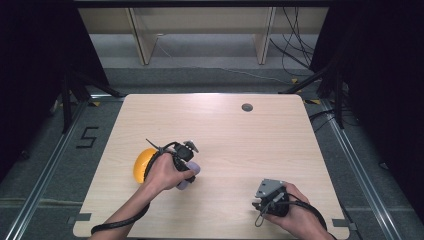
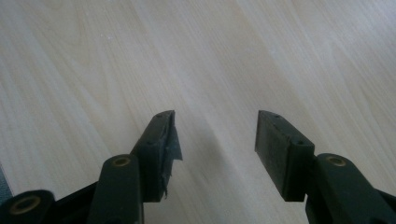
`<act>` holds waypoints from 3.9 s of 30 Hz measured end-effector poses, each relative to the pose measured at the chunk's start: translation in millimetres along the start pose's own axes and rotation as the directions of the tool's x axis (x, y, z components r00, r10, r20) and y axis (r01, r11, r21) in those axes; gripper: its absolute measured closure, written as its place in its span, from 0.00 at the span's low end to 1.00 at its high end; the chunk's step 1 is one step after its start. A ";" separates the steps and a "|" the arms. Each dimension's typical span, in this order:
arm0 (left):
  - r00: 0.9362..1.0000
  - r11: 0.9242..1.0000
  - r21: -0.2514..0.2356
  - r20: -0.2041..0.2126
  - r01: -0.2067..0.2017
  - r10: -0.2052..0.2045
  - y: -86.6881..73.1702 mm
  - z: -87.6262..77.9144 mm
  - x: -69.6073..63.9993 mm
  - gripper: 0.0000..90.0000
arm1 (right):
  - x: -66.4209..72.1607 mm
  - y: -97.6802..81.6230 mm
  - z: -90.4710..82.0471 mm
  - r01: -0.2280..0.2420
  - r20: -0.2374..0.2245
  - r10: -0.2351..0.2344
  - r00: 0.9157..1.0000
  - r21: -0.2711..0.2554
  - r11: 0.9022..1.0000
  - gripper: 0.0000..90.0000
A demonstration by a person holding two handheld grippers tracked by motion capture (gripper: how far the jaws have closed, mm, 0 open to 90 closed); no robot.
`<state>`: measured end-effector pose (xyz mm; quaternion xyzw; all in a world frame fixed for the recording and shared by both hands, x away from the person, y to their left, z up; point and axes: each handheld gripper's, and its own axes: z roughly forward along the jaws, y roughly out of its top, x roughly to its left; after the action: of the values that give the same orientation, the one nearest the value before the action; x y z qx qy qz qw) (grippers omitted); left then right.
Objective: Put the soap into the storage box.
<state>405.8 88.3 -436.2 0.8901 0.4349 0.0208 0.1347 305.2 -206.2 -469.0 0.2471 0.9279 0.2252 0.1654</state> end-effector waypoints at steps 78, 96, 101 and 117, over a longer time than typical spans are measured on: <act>0.996 0.991 -0.109 -0.040 0.077 -0.081 -3.9 -28.0 27.6 0.55 | 2.1 -1.4 4.2 -0.007 0.036 0.008 0.999 -0.046 0.999 0.53; 0.995 0.989 -0.115 -0.040 0.088 -0.093 -5.2 -33.3 33.6 0.55 | 2.5 -1.0 4.6 -0.012 0.033 0.013 0.999 -0.050 0.999 0.53; 0.989 0.983 -0.118 -0.037 0.140 -0.146 -6.0 -35.2 33.0 0.55 | 2.2 -1.0 4.4 -0.009 0.033 0.010 0.999 -0.048 0.999 0.53; 0.987 0.981 -0.127 -0.050 0.147 -0.154 -7.6 -41.0 41.7 0.55 | 2.2 -1.0 4.4 -0.010 0.030 0.012 0.999 -0.048 0.999 0.53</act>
<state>419.5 134.3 -402.0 0.8436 0.5027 0.0636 0.1774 304.9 -204.3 -473.7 0.2515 0.9183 0.2443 0.1841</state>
